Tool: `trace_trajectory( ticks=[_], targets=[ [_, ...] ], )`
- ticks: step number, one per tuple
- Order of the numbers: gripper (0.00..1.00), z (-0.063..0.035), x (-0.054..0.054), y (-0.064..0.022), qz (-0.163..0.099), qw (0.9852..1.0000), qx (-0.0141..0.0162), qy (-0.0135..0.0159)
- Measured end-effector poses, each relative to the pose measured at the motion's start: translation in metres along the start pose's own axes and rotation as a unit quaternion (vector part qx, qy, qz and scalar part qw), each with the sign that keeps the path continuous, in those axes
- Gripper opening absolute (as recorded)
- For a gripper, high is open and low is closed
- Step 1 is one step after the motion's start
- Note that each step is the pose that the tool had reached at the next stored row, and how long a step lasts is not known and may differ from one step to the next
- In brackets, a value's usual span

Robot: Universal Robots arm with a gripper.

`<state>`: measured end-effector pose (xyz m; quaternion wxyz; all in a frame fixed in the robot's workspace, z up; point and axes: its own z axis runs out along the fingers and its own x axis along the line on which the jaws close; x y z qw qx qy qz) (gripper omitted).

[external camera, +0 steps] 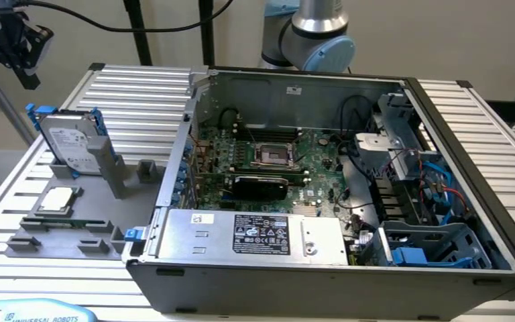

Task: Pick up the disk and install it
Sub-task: 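Pick up the disk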

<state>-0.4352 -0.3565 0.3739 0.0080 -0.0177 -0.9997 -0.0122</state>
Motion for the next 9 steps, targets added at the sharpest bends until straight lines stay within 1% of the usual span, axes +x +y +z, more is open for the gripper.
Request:
trace_trajectory(
  ticks=[5, 7, 9],
  targets=[
    [0.11, 0.0001, -0.0002, 0.0, -0.004, 1.0, 0.0, 0.0],
    [0.11, 0.0001, -0.0005, 0.0, -0.018, 0.9998, 0.0002, 0.0004],
    [0.11, 0.0001, -0.0006, 0.0, -0.036, 0.9994, 0.0005, 0.0008]
  ],
)
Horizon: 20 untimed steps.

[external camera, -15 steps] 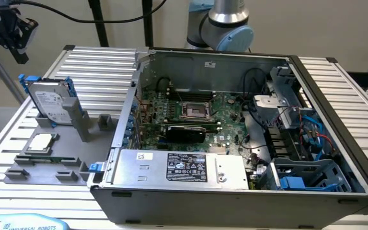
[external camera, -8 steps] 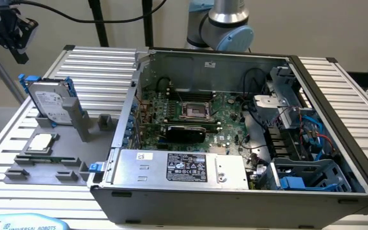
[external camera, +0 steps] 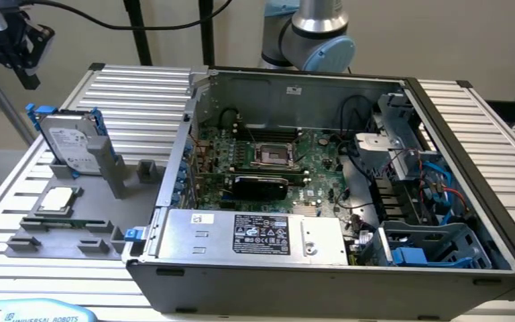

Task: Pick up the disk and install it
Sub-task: 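Pick up the disk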

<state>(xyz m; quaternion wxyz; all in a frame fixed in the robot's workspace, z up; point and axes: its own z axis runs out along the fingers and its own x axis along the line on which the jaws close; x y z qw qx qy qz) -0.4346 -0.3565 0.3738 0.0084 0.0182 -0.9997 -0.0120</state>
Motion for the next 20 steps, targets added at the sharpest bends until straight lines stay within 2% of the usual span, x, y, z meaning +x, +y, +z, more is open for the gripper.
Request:
trace_trajectory(
  ticks=[6, 11, 15, 20],
  targets=[
    [0.11, 0.0001, -0.0002, 0.0, -0.048, 0.9988, 0.0008, 0.0009],
    [0.11, 0.0004, -0.0003, -0.0001, -0.087, 0.9962, 0.0015, 0.0005],
    [0.11, 0.0008, -0.0003, -0.0001, -0.12, 0.9928, 0.0021, 0.0],
    [0.11, 0.0016, -0.0003, -0.0001, -0.163, 0.9866, 0.0031, -0.001]
  ],
)
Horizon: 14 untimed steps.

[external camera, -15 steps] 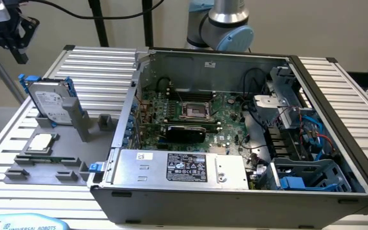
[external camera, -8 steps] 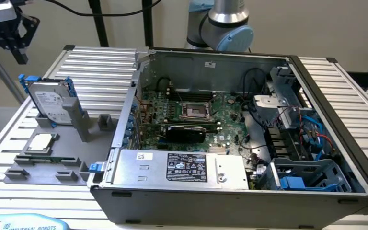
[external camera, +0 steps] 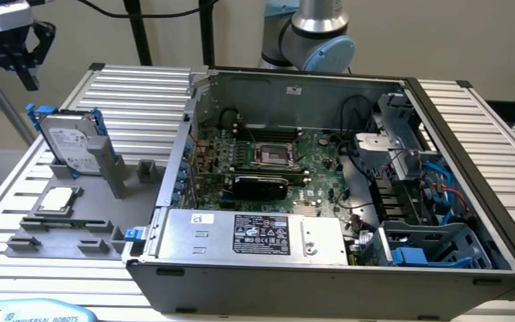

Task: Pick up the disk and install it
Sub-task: 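Pick up the disk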

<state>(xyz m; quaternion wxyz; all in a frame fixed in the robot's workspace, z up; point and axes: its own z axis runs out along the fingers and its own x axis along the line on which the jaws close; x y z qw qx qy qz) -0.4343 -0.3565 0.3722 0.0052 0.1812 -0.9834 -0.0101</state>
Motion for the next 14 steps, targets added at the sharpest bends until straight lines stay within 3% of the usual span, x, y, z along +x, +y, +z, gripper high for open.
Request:
trace_trajectory(
  ticks=[4, 7, 10, 14],
  targets=[
    [0.11, 0.0007, 0.0, 0.0, -0.034, 0.9994, 0.0007, -0.0008],
    [0.11, 0.0014, 0.0, 0.0, -0.06, 0.9982, 0.0012, -0.0008],
    [0.11, 0.0022, 0.0, 0.0, -0.086, 0.9963, 0.0015, -0.0007],
    [0.11, 0.0033, 0.0, -0.0001, -0.122, 0.9926, 0.0019, -0.0005]
  ],
)
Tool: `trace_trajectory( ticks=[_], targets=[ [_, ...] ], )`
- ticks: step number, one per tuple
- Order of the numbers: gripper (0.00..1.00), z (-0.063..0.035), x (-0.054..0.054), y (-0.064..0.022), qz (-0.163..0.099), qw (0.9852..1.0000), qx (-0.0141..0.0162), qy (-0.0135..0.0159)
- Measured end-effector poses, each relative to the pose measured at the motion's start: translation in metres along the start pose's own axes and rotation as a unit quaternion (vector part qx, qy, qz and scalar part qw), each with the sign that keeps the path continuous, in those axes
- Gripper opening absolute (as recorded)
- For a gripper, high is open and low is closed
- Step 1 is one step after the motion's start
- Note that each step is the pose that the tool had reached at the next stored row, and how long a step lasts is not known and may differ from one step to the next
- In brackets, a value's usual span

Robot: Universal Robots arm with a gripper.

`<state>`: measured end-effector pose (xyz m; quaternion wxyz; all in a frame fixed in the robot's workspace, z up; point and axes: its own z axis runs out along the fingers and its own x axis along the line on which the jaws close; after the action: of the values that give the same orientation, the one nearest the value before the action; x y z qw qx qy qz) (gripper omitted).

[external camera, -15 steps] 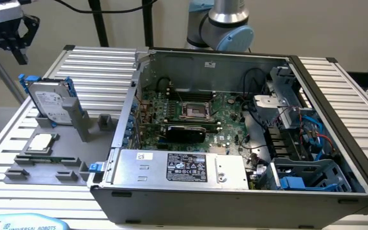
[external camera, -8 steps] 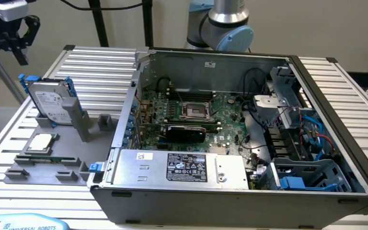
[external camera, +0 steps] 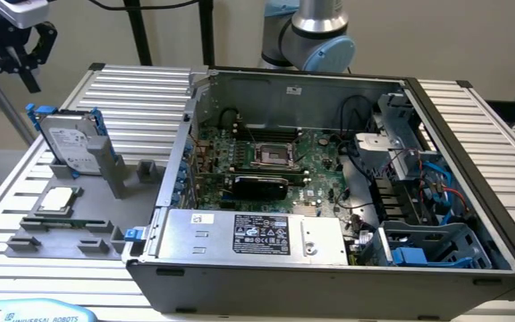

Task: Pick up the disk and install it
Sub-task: 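Pick up the disk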

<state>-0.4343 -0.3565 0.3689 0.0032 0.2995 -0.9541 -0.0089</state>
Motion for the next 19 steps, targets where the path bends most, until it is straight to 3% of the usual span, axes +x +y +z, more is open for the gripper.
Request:
trace_trajectory(
  ticks=[4, 9, 14, 19],
  targets=[
    [0.11, 0.0012, 0.0, 0.0, -0.037, 0.9993, 0.0003, 0.0003],
    [0.11, 0.0028, 0.0, -0.0001, -0.082, 0.9966, 0.0006, 0.0007],
    [0.11, 0.0047, 0.0, -0.0001, -0.127, 0.9919, 0.0011, 0.0009],
    [0.11, 0.0069, 0.0, -0.0001, -0.172, 0.985, 0.0029, -0.0002]
  ],
)
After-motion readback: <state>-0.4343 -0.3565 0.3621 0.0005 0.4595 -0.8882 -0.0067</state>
